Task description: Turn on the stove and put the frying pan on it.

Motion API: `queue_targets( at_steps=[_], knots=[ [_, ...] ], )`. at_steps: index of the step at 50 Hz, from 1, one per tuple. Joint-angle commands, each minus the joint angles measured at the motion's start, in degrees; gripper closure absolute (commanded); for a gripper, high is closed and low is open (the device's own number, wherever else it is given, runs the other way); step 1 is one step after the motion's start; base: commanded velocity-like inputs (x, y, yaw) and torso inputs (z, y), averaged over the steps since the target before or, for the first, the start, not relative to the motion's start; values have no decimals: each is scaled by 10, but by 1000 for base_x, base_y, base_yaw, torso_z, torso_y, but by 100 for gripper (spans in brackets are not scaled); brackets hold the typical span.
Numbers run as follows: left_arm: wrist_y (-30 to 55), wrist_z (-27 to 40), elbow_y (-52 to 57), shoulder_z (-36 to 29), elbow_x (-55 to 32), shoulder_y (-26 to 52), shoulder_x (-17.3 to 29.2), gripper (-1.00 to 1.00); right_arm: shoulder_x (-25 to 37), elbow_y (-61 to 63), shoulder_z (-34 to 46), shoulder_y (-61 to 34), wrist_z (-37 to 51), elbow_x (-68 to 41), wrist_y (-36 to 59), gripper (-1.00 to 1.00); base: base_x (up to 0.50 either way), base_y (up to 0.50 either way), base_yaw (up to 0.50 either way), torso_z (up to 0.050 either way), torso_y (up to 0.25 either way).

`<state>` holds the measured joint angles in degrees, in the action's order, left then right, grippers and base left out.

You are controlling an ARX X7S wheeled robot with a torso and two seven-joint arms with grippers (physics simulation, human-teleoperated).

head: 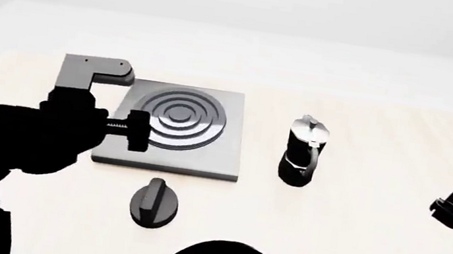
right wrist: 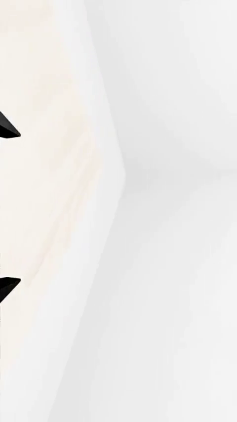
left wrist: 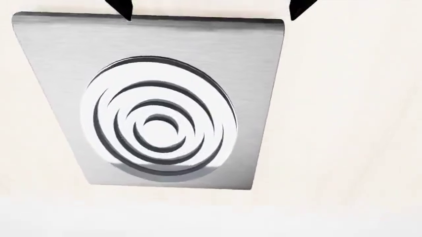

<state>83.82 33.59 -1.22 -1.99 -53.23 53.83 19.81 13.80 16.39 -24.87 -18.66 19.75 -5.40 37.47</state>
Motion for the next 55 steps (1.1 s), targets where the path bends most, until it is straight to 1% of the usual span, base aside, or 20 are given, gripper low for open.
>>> queue_targets(
  at_steps=[1, 4, 5, 7, 8, 20, 23, 25, 37, 45, 55],
  knots=[
    [6, 50, -157, -42, -107, 63, 45, -100, -1, -7, 9, 2, 1, 0, -4, -100, 0, 0, 0, 0, 0],
    [-6, 32, -181, -53, -100, 66, 46, -100, -1, -11, 10, 0, 1, -1, -7, -100, 0, 0, 0, 0, 0],
    [-8, 10, -200, -73, -90, 70, 51, -100, 0, -11, 13, 0, 0, -1, -5, -100, 0, 0, 0, 0, 0],
    [-6, 3, -209, -78, -90, 73, 53, -100, 1, -9, 13, 0, 0, -1, -3, -100, 0, 0, 0, 0, 0],
    [-11, -28, -229, -106, -78, 67, 61, -100, 0, -11, 14, 0, 1, -1, -3, -100, 0, 0, 0, 0, 0],
    [-11, -36, -234, -122, -79, 63, 65, -100, 1, -17, 16, 1, 2, -3, -7, -100, 0, 0, 0, 0, 0],
    [-10, -76, -247, -147, -76, 75, 76, -100, 1, -18, 17, 2, 2, -4, -7, -100, 0, 0, 0, 0, 0],
    [-13, -91, -257, -155, -73, 80, 83, -100, 2, -18, 17, 2, 3, -4, -7, -100, 0, 0, 0, 0, 0],
    [-35, -139, -291, -182, -59, 88, 106, -100, 5, -11, 17, 2, 5, -7, -1, -100, 0, 0, 0, 0, 0],
    [-48, -176, -303, -199, -55, 90, 111, -100, 6, -8, 19, 1, 6, -9, 2, -100, 0, 0, 0, 0, 0],
    [-71, -232, -324, -239, -38, 91, 108, -100, 8, -3, 21, 1, 7, -11, 7, -100, 0, 0, 0, 0, 0]
  ],
)
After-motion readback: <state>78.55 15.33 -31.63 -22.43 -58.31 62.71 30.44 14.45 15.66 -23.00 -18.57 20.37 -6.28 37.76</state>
